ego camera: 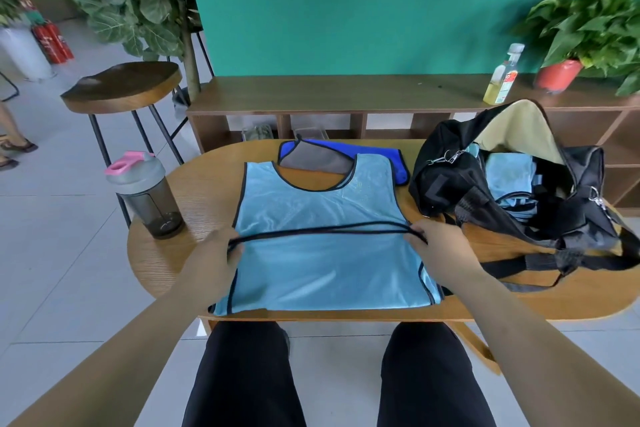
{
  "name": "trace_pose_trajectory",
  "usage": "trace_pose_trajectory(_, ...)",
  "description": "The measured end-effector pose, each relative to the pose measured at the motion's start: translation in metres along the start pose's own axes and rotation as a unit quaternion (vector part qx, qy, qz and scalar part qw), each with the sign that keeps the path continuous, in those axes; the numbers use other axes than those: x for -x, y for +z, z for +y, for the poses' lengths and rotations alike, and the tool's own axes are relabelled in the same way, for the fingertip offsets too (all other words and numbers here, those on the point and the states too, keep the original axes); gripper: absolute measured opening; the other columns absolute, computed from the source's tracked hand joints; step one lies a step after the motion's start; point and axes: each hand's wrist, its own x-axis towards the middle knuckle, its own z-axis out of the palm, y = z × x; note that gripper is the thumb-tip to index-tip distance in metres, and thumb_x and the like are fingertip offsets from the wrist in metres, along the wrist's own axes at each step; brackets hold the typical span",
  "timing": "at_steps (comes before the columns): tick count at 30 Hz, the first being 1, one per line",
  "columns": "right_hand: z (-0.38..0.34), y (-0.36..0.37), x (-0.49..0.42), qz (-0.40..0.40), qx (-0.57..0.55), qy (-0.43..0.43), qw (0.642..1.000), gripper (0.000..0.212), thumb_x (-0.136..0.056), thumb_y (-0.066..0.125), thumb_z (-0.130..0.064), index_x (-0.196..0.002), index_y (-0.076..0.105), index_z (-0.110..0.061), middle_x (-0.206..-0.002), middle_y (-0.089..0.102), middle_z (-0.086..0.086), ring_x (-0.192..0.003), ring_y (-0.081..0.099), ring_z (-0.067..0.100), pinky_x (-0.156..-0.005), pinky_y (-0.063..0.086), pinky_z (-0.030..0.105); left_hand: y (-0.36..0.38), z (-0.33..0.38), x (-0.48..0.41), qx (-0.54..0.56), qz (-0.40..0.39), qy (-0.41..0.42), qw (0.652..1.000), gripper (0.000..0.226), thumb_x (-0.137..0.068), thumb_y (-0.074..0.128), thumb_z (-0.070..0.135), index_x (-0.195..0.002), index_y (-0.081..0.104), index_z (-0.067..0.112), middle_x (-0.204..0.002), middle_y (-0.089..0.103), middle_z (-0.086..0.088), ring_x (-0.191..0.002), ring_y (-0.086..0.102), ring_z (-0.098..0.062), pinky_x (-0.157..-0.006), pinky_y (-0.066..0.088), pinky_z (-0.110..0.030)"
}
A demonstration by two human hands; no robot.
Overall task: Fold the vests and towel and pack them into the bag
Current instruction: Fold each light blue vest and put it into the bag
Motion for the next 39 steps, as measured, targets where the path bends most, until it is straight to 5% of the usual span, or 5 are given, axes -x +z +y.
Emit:
trace_pose_trajectory(12,-0.018,-0.046,0.004,0.02,-0.218,-0.028,0.975,0.021,-0.112,0.046,-0.033,-0.12,0.06,-0.046,-0.107,0.072,-0.01,-0.099,0.069,0.026,-0.086,0.06,0.053,-0.047,0.041,0.013,0.193,0.229,-0.055,0.952,0.022,-0.106,0.058,0.03,-0.121,0.065,0.014,-0.11,0.063,0.007,-0.104,0.056,-0.013,-0.09,0.038,-0.027)
trace_pose_trajectory(17,-0.019,-0.058,0.012,0.101,-0.213,-0.077,0.969,0.016,-0.107,0.06,-0.026,-0.121,0.064,-0.031,-0.106,0.073,-0.017,-0.103,0.065,-0.004,-0.085,0.052,0.02,-0.061,0.054,0.024,0.146,0.28,-0.035,0.948,0.023,-0.106,0.059,0.029,-0.12,0.07,0.014,-0.104,0.064,0.01,-0.096,0.054,-0.009,-0.079,0.035,-0.017)
trace_pose_trajectory(24,-0.007,-0.064,0.012,0.031,-0.263,-0.05,0.963,0.014,-0.108,0.058,-0.027,-0.107,0.055,-0.041,-0.089,0.073,-0.005,-0.075,0.063,0.011,-0.071,0.049,0.032,-0.059,0.037,0.012,0.192,0.212,-0.04,0.957,0.013,-0.106,0.059,0.029,-0.11,0.069,0.023,-0.101,0.068,0.011,-0.099,0.06,-0.012,-0.078,0.041,-0.013)
trace_pose_trajectory(32,0.023,-0.003,0.003,-0.091,-0.238,0.072,0.964,0.022,-0.107,0.055,-0.024,-0.118,0.062,-0.041,-0.11,0.075,-0.01,-0.103,0.07,0.021,-0.094,0.059,0.045,0.002,0.009,-0.008,0.263,0.05,-0.178,0.947,0.026,-0.099,0.07,0.025,-0.124,0.064,0.018,-0.103,0.067,-0.002,-0.097,0.065,-0.026,-0.073,0.047,-0.032)
trace_pose_trajectory(39,0.037,0.013,0.069,0.155,-0.038,-0.037,0.986,0.035,-0.086,0.079,-0.056,-0.102,0.059,-0.032,-0.103,0.052,-0.015,-0.1,0.05,0.01,-0.081,0.046,0.028,0.031,0.003,0.012,0.151,0.021,-0.116,0.982,0.059,-0.095,0.075,0.029,-0.145,0.043,0.026,-0.107,0.065,0.0,-0.082,0.061,-0.015,-0.066,0.045,-0.028)
